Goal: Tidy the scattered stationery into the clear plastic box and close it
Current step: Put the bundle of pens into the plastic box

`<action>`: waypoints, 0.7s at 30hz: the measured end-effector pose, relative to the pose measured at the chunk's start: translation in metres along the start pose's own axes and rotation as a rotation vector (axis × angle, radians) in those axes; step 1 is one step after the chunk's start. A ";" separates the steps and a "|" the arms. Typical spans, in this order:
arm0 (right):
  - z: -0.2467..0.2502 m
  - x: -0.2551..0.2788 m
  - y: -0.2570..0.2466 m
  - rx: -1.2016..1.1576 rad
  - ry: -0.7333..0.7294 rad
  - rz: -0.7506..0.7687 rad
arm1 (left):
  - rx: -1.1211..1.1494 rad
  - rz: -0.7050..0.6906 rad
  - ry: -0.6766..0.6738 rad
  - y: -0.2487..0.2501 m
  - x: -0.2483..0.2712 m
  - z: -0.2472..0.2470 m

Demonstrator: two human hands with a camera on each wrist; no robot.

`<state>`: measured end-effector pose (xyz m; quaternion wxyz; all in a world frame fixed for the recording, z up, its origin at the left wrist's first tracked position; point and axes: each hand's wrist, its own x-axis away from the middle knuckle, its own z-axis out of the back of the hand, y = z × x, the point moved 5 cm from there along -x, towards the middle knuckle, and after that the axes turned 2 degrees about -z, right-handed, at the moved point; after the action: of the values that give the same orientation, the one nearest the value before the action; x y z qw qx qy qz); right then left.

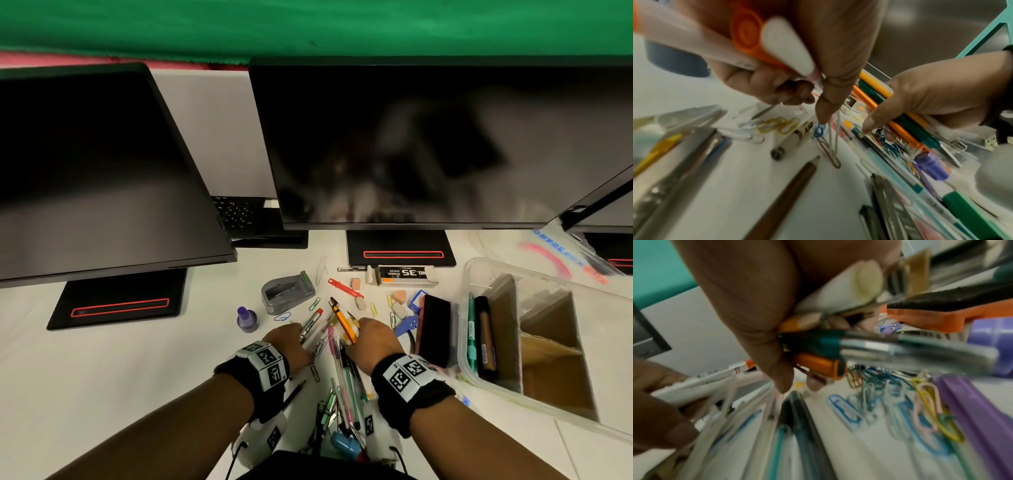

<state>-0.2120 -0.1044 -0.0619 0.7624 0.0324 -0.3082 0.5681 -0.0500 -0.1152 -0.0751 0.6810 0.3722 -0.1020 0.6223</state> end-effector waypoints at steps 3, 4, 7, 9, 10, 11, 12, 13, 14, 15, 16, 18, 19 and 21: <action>-0.009 0.005 0.000 0.050 -0.006 0.030 | -0.008 -0.017 0.005 0.000 0.003 0.000; -0.010 0.006 0.000 0.049 -0.012 0.035 | 0.004 -0.013 0.032 -0.001 0.004 0.001; -0.008 0.009 0.002 0.006 -0.027 0.040 | 0.020 0.003 0.106 0.000 0.006 0.008; -0.001 0.012 0.005 -0.034 -0.013 0.027 | 0.006 -0.005 0.113 0.002 0.004 0.007; 0.003 0.014 0.006 -0.062 -0.005 0.020 | -0.013 -0.009 0.104 0.003 0.002 0.005; 0.007 0.017 0.008 -0.094 0.009 0.010 | -0.032 -0.012 0.103 0.005 0.000 0.002; 0.012 0.020 0.009 -0.137 0.018 -0.003 | -0.051 -0.010 0.104 0.006 -0.001 0.000; 0.017 0.023 0.010 -0.187 0.032 -0.014 | -0.068 -0.010 0.101 0.008 -0.002 -0.003; 0.023 0.026 0.010 -0.242 0.048 -0.019 | -0.087 -0.013 0.101 0.009 -0.003 -0.005; 0.028 0.028 0.010 -0.302 0.073 -0.018 | -0.112 -0.020 0.098 0.012 -0.004 -0.007; 0.034 0.031 0.011 -0.369 0.099 -0.014 | -0.135 -0.027 0.090 0.014 -0.005 -0.008; 0.047 0.035 0.011 -0.486 0.145 0.008 | -0.183 -0.032 0.081 0.017 -0.005 -0.010; 0.054 0.037 0.011 -0.544 0.159 0.015 | -0.193 -0.021 0.079 0.015 -0.005 -0.010; 0.072 0.041 0.014 -0.670 0.167 0.022 | -0.196 0.005 0.071 0.015 -0.004 -0.008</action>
<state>-0.2494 -0.0938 0.0129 0.7473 -0.2695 -0.4143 0.4441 -0.0671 -0.1140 -0.0769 0.7158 0.2814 -0.1392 0.6238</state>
